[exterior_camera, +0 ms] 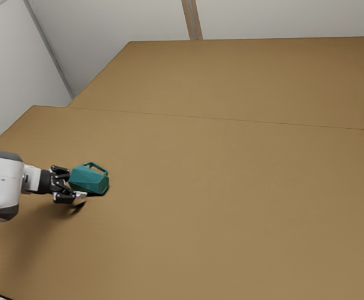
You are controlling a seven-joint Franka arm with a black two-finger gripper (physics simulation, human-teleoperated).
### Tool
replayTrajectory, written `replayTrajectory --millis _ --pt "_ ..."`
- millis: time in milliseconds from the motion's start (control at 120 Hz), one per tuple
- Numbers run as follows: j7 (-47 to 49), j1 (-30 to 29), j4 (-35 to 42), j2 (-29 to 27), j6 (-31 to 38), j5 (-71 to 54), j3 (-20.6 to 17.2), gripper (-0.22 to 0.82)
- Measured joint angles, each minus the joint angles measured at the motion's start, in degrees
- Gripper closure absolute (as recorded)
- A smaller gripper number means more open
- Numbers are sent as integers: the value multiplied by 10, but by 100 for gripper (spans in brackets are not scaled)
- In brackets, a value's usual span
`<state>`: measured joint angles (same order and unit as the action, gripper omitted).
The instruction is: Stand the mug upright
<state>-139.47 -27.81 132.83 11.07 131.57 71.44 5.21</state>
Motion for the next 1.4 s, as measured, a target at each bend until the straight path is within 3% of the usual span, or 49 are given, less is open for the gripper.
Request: replayTrajectory --millis 250,392,875,1075,1267,1400 --pt "-21 0 -3 -5 4 23 0 58" --pt "-30 0 -4 -14 8 27 -1 69" --pt "-32 7 -24 -86 34 -25 -2 78" --pt "110 37 -18 -149 21 -258 -2 79" --pt "353 140 -15 -193 -54 -464 1 79" --pt "505 212 11 -192 -56 -511 58 79"
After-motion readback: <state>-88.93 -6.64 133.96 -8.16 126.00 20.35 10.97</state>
